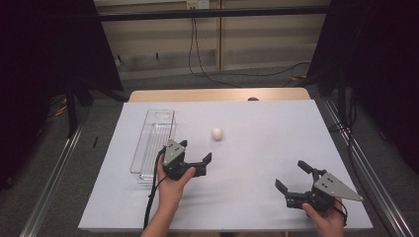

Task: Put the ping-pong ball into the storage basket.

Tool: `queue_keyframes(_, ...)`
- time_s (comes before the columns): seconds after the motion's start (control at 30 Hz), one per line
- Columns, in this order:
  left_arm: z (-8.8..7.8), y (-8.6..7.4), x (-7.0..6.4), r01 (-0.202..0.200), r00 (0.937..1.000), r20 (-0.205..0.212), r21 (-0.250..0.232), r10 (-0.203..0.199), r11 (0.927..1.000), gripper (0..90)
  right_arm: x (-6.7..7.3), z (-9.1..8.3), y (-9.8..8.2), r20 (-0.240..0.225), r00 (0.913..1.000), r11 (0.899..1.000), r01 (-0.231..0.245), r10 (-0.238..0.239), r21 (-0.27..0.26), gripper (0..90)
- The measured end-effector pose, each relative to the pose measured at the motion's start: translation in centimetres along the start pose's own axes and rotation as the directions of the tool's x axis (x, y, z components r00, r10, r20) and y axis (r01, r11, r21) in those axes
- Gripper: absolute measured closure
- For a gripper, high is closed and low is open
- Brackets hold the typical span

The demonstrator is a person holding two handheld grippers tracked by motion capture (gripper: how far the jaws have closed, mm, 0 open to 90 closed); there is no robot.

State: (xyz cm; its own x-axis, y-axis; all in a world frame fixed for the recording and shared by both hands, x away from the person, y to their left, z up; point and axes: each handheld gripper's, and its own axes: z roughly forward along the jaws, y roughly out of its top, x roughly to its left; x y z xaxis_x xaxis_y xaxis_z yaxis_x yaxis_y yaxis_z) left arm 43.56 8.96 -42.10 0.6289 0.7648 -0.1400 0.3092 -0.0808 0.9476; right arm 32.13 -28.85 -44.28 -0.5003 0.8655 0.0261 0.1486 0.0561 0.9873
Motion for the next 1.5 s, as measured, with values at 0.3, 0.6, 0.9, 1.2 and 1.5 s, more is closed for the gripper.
queue_keyframes(0.3, 0.8, 0.0, 0.3, 0.002, 1.0, -0.01, 0.011, -0.002, 0.9999, 2.4, 0.0, 0.0, 0.0, -0.001, 1.0, 1.0, -0.003, 0.003, 0.002, 1.6)
queue_keyframes(0.6, 1.3, 0.0, 0.5, 0.005, 0.9998, -0.02, 0.014, -0.005, 0.9999, 2.4, 0.0, 0.0, 0.0, -0.003, 1.0, 1.0, 0.0, 0.0, 0.0, 1.6)
queue_keyframes(0.9, 1.9, 0.1, 0.6, 0.009, 0.9995, -0.029, 0.022, -0.008, 0.9997, 2.6, 0.0, 0.0, 0.0, -0.002, 1.0, 1.0, -0.003, 0.003, 0.003, 1.6)
queue_keyframes(1.2, 2.4, 0.3, 0.4, 0.007, 0.9997, -0.022, 0.03, -0.006, 0.9995, 2.7, 0.0, 0.0, 0.0, -0.004, 1.0, 1.0, -0.004, 0.004, 0.002, 1.6)
queue_keyframes(1.5, 3.0, 0.5, 0.3, 0.004, 0.9996, -0.029, 0.037, -0.003, 0.9993, 2.7, 0.0, 0.0, 0.0, -0.006, 1.0, 1.0, -0.003, 0.003, 0.002, 1.6)
